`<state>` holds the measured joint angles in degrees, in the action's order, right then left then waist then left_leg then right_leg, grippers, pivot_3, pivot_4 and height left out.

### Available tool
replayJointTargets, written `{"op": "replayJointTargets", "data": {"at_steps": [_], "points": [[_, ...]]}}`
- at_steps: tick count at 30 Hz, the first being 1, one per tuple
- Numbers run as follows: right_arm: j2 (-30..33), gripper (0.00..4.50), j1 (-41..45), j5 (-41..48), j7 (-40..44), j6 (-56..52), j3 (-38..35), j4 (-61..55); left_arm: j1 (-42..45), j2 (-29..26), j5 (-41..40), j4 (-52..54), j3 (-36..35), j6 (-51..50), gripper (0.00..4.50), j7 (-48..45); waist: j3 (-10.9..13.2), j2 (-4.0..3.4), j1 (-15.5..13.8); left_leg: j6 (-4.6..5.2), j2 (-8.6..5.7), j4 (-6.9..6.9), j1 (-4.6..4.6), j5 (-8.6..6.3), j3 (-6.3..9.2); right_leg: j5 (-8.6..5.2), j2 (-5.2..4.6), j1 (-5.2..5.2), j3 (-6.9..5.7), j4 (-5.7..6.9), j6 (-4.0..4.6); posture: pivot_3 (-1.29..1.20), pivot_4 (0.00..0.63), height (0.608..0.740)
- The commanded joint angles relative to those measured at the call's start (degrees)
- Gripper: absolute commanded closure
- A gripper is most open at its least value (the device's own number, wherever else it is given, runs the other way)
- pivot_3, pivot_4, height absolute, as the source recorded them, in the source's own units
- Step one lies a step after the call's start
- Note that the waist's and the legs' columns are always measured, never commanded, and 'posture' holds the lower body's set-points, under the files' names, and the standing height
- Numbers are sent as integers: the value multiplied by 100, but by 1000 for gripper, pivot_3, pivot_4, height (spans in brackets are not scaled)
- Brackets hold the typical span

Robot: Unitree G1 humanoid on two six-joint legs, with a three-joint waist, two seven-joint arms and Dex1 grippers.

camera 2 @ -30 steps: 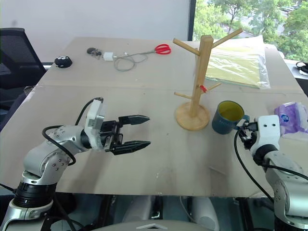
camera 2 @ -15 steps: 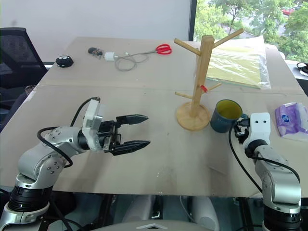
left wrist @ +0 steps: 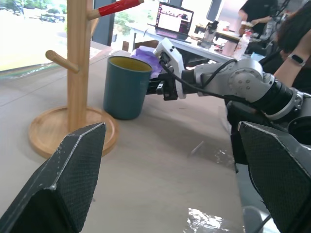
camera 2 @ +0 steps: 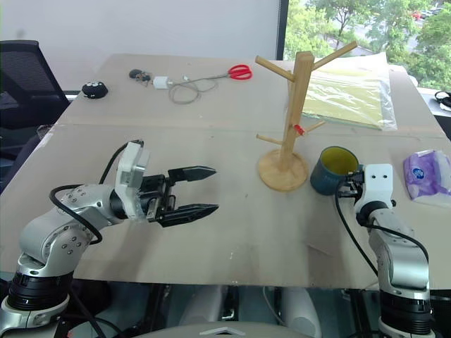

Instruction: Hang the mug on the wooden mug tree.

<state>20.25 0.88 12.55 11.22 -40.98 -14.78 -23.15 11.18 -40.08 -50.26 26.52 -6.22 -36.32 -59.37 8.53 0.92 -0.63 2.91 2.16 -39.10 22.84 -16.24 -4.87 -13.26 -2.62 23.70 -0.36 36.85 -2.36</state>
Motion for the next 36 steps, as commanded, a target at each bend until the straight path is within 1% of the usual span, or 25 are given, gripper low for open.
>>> {"op": "replayJointTargets", "data": {"at_steps": [1, 3, 5, 6, 8, 9, 11, 13, 16, 18, 21, 24, 27, 32, 36], "points": [[278, 4399, -298, 497, 527, 134, -490, -892, 124, 36, -251, 187, -118, 12, 0, -8, 2, -3, 1, 0, 0, 0, 0, 0, 0, 0, 0, 0, 0, 0, 0, 0, 150, 740], [547, 4399, -677, 952, 935, -32, -872, -1628, 111, 66, -293, 158, -144, 65, 0, -50, 10, -19, -24, 2, 0, 0, 3, -1, 2, 1, -1, 0, -2, -1, -3, 0, 150, 740], [868, 4399, -983, 1320, 1257, -193, -1129, -2203, 29, 76, -236, 152, -145, 160, 0, -96, 10, -18, -6, 2, 0, 0, 3, -1, 4, 5, 0, -1, -3, -1, -12, 0, 150, 740], [968, 4399, -1057, 1462, 1332, -263, -1206, -2370, -6, 80, -203, 155, -144, 199, 0, -109, 10, -19, 10, 5, 1, 0, 3, -3, 3, 5, 0, 0, -2, -2, -12, 0, 150, 740], [1198, 4399, -1019, 2101, 1304, -723, -1499, -2966, -153, 186, -95, 119, -233, 436, 0, -94, 8, -12, 68, 11, 5, 1, -4, -7, 2, 4, 5, -2, 1, -2, -9, 0, 150, 740], [1331, 4399, -933, 2377, 1222, -985, -1580, -3226, -185, 254, -128, 48, -304, 516, 0, -87, 9, -12, 82, 17, 6, 1, -4, -10, 1, 2, 5, -2, 2, -1, -4, 0, 150, 740], [1572, 4399, -635, 2847, 917, -1487, -1582, -3592, -200, 221, -318, -91, -384, 438, 0, -208, 10, -8, 114, 19, 8, 0, -7, -11, 5, -2, 4, -2, -1, 2, 4, 0, 150, 740], [1838, 4399, -232, 3461, 467, -1846, -1480, -3684, -179, 197, -325, -214, -417, 453, 0, -312, 10, -7, 119, 17, 9, -3, -8, -9, 8, 0, 5, -3, -5, 4, 9, 0, 150, 740], [2006, 4399, 643, 4010, -331, -2457, -1128, -3685, -90, 175, -372, -316, -490, 419, 0, -391, 12, -3, 127, 17, 9, -7, -11, -9, 2, 4, 2, -3, -2, 4, 15, 0, 150, 740], [1936, 4399, 1241, 4154, -871, -2897, -862, -3622, -65, 131, -404, -310, -525, 369, 0, -394, 12, 4, 124, 18, 7, -8, -7, -9, 4, 5, 0, -2, -4, 3, 18, 0, 150, 740], [1739, 4399, 1957, 4265, -1452, -3399, -419, -3486, -76, 120, -395, -266, -612, 375, 0, -283, 12, 4, 110, 7, 7, -4, 4, -3, 9, 5, -2, 3, -8, 1, 20, 0, 150, 740], [1483, 4399, 2540, 4279, -1833, -3844, -42, -3349, -52, 114, -562, -162, -763, 308, 0, -148, 12, 4, 123, -6, 6, -1, 12, 4, 8, 6, -2, 8, -8, -4, 17, 0, 150, 740], [1353, 4399, 2825, 4259, -1939, -4121, -29, -3226, -19, 97, -838, -18, -818, 135, 0, 25, 12, 4, 111, -6, 5, 3, 18, 3, 13, 8, -4, 10, -14, -7, 8, 0, 150, 740], [1284, 4399, 3234, 4137, -1935, -4522, 22, -2976, -167, 108, -1047, 256, -877, -2, 0, 297, 13, 3, 129, -3, 2, 2, 21, 2, 13, 9, -7, 9, -15, -8, 4, 0, 150, 740], [1108, 4399, 3481, 3864, -1957, -4653, 331, -2771, -339, 117, -1163, 428, -924, -36, 0, 478, 13, 3, 143, -3, 5, 3, 15, 2, 13, 8, -3, 9, -15, -4, 6, 0, 150, 740]]}}
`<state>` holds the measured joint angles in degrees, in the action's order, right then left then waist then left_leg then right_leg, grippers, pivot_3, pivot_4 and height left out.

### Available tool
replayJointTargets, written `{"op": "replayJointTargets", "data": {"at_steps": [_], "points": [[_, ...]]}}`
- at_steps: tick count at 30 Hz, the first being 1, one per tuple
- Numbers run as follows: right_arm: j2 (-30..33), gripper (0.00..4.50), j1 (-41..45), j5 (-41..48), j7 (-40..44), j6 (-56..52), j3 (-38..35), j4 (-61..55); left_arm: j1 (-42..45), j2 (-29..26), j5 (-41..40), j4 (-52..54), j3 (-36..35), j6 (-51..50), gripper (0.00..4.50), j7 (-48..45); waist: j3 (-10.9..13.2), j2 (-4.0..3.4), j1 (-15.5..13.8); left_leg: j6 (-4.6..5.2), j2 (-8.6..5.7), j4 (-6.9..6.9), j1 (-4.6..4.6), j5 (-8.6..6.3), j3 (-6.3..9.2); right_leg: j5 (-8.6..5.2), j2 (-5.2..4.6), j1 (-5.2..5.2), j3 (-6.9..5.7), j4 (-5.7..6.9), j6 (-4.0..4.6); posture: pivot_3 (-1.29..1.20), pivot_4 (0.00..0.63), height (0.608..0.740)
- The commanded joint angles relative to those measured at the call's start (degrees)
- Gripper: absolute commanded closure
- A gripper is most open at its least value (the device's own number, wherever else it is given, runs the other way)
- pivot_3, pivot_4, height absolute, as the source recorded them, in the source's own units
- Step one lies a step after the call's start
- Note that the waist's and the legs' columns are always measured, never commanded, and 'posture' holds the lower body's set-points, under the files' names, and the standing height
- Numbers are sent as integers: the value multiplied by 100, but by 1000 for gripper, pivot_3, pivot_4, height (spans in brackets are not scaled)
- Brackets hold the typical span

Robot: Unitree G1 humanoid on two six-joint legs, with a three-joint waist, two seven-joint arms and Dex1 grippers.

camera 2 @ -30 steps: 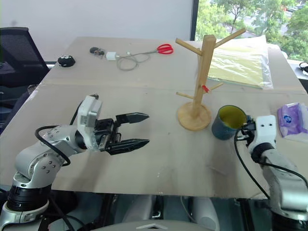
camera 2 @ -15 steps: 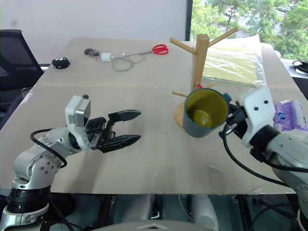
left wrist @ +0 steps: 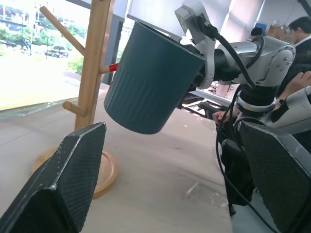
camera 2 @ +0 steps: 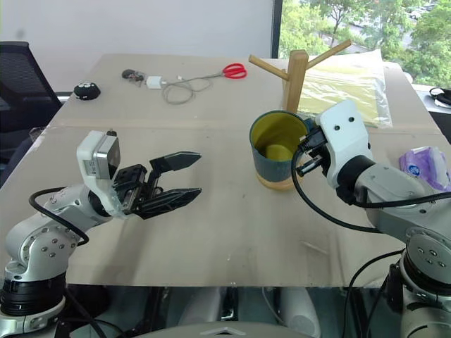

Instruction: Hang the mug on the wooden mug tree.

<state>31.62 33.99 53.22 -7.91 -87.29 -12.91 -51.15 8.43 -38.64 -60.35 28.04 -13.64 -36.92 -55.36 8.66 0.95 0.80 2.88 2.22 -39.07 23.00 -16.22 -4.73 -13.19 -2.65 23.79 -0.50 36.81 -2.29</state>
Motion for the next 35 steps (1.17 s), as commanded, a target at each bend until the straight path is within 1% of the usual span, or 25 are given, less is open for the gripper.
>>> {"op": "replayJointTargets", "data": {"at_steps": [1, 6, 7, 9, 11, 12, 13, 14, 15, 17, 18, 20, 21, 23, 25, 27, 28, 32, 35], "points": [[-23, 4399, 224, -320, -42, -20, 258, 102, -105, -26, -146, 299, -193, 46, 0, 102, 0, -1, 0, 0, 0, 0, 0, 0, 1, 0, 0, 0, 0, 0, 1, 0, 150, 740], [-155, 4399, 433, -788, 4, -92, 499, 590, -372, -29, -8, 313, -253, 206, 0, 88, 0, -1, -4, 0, -1, -1, -1, 0, -6, -1, -1, 0, 4, 0, 3, 0, 150, 740], [-157, 4161, 449, -849, 61, -58, 548, 647, -441, -18, 62, 300, -258, 266, 0, 67, 1, -1, -1, 0, -2, 0, -1, 0, -5, -1, -1, 0, 3, 0, 3, 0, 150, 740], [-116, 3621, 435, -885, 263, 9, 633, 701, -584, 9, 244, 297, -231, 421, 0, 30, 1, -1, -10, 0, -2, 0, -1, 0, -7, -2, -2, 0, 3, -1, 4, 0, 150, 740], [-94, 2724, 401, -972, 390, 71, 633, 696, -687, 31, 421, 296, -191, 576, 0, -15, 1, -1, -11, 0, -2, 0, 0, 0, -6, -2, -2, 0, 1, -1, 3, 0, 150, 740], [-101, 2130, 383, -1027, 434, 103, 574, 690, -723, 43, 556, 289, -166, 683, 0, -37, 1, -1, -9, -1, -2, 0, 0, 0, -5, -2, -1, 0, 1, -1, 4, 0, 150, 740], [-23, 1748, 322, -994, 591, 170, 431, 614, -742, 68, 689, 256, -139, 783, 0, -41, 1, -1, -7, -1, -2, 1, 0, 0, -5, -2, -1, 1, 1, -1, 3, 0, 150, 740], [191, 1206, 189, -893, 899, 308, 301, 460, -740, 71, 703, 180, -124, 786, 0, -77, 1, -1, -8, -1, -1, 2, 0, 0, -6, -2, -1, 1, 1, -2, 3, 0, 150, 740], [404, 844, 29, -811, 1198, 498, 159, 288, -723, 68, 660, 90, -123, 747, 0, -122, 1, -1, -26, 0, -2, 3, 0, 0, -6, -2, -1, 1, 1, -2, 3, 0, 150, 740], [656, 844, -444, -548, 1736, 788, -393, 12, -680, 114, 705, -115, -155, 821, 0, -184, 1, -1, -54, 2, -2, 3, 5, -1, 0, -2, -4, 0, -4, -8, 3, 0, 150, 740], [735, 844, -882, -349, 2099, 992, -922, -117, -696, 110, 880, -217, -113, 894, 0, -182, 1, 0, -57, 4, -3, 4, 5, -2, 0, -2, -4, 0, -5, -10, 3, 0, 150, 740], [824, 844, -1662, -157, 2671, 1427, -1697, -282, -753, 73, 1154, -371, -40, 1001, 0, -200, 1, 1, -42, 16, -2, 6, 4, -10, -1, -1, -4, 0, -3, -10, -1, 0, 150, 740], [825, 844, -2176, -265, 3006, 1794, -2052, -349, -815, 61, 1265, -428, -29, 1037, 0, -181, 1, 2, -54, 24, -2, 7, 3, -15, 1, 0, -3, -3, -5, -10, -3, 0, 150, 740], [918, 844, -3233, -620, 3643, 2522, -2463, -408, -947, 16, 1465, -553, -36, 1125, 0, -197, 1, 1, -75, 25, -2, 10, 1, -16, 3, 1, -2, -7, -6, -13, -14, 0, 150, 740], [745, 844, -4312, -873, 4328, 3301, -2861, -269, -1121, -64, 1699, -716, -98, 1226, 0, -201, 1, 2, -88, 25, -3, 14, -1, -16, -1, -1, -3, -6, -3, -13, -16, 0, 150, 740], [532, 844, -5095, -1226, 4748, 4067, -2971, -35, -1320, -116, 1854, -853, -189, 1271, 0, -177, 1, 1, -67, 26, -1, 15, -6, -17, -3, -3, -2, -7, -1, -13, -14, 0, 150, 740], [420, 844, -5328, -1313, 4837, 4329, -2964, 95, -1418, -142, 1925, -906, -226, 1300, 0, -185, 1, 2, -46, 28, 0, 16, -10, -18, -7, -9, -2, -8, 3, -14, -5, 0, 150, 740], [272, 844, -5999, -1993, 5169, 5321, -2577, 540, -1648, -194, 2036, -990, -347, 1316, 0, -165, 0, 3, -3, 28, 4, 14, -29, -17, -21, -21, -19, -9, 10, -8, -20, 0, 150, 740], [255, 844, -6194, -2315, 5273, 5789, -2222, 861, -1749, -206, 2055, -922, -397, 1244, 0, -89, -2, 5, -15, 25, 7, 10, -35, -15, -16, -19, -49, -8, -7, -6, -16, 0, 150, 740]]}}
